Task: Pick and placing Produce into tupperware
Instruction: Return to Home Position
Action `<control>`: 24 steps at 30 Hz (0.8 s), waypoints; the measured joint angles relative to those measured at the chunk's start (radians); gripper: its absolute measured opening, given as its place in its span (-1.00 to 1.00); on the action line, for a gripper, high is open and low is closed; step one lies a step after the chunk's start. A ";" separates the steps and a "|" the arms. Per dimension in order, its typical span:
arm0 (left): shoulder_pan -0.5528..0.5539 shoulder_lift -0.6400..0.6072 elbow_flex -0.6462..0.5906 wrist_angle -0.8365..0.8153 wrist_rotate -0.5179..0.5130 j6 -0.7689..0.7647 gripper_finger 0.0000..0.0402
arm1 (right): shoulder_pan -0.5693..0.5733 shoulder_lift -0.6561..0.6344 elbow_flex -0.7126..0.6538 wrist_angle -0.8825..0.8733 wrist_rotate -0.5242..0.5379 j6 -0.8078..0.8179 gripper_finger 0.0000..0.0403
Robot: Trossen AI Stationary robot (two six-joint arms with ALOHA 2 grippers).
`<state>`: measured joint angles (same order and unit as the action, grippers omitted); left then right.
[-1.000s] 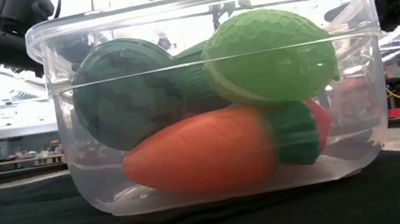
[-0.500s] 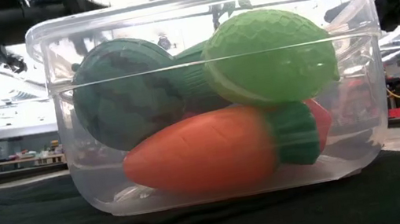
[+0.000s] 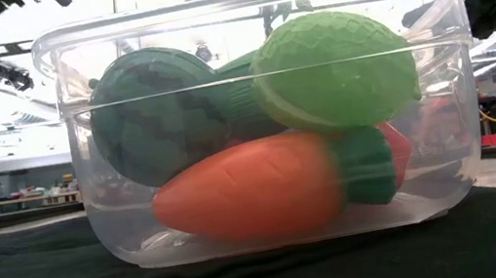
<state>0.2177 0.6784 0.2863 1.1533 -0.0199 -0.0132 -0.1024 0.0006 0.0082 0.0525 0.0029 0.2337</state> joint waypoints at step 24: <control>-0.195 -0.503 0.001 -0.802 -0.115 0.081 -0.99 | 0.000 0.000 0.000 0.000 0.000 0.000 -0.81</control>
<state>0.0228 0.1754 0.2871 0.3516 -0.1349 0.0677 -0.1024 0.0010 0.0086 0.0524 0.0029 0.2337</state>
